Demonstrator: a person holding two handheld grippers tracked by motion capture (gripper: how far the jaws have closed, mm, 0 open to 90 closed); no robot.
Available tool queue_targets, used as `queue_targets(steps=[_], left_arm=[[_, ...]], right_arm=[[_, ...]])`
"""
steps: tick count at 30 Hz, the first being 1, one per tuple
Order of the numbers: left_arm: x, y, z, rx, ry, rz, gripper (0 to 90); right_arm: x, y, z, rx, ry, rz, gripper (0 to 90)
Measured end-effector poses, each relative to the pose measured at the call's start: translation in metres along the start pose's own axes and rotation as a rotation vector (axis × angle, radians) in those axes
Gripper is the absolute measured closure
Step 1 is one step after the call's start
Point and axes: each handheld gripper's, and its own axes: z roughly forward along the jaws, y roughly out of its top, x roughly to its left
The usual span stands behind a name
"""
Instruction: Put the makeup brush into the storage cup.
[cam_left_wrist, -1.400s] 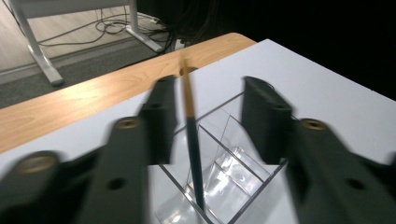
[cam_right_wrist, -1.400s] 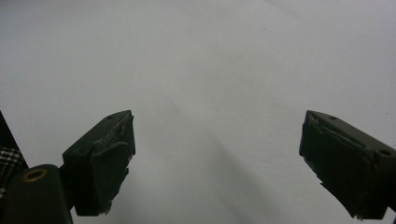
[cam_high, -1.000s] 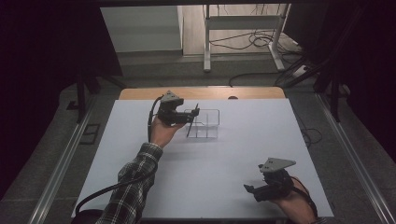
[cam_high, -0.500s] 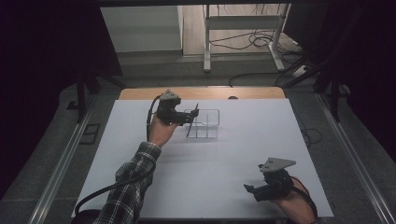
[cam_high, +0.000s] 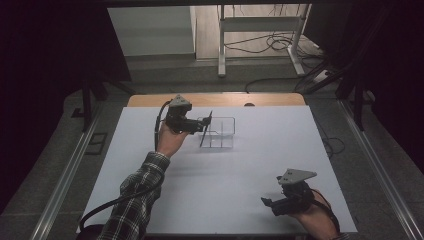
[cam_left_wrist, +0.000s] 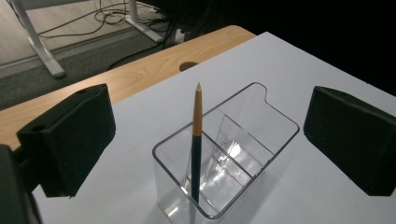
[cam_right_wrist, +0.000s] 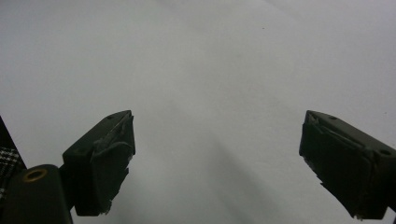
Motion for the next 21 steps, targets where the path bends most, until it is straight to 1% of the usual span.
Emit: queue_targets(steps=[1, 5, 11, 21], left_arm=[[-0.001, 0.001, -0.001, 0.001, -0.001, 0.008, 2.6], [-0.002, 0.002, -0.003, 0.001, -0.005, 0.011, 2.7], [-0.003, 0.003, -0.008, 0.007, -0.004, 0.027, 2.6], [-0.001, 0.002, -0.016, 0.01, -0.019, 0.028, 2.8]], right_arm=[[0.0, 0.0, 0.0, 0.0, -0.001, 0.0, 10.8], [0.0, 0.0, 0.0, 0.0, -0.002, 0.0, 10.8], [0.0, 0.0, 0.0, -0.002, -0.004, -0.001, 10.8], [0.0, 0.0, 0.0, -0.004, -0.007, -0.002, 10.8]])
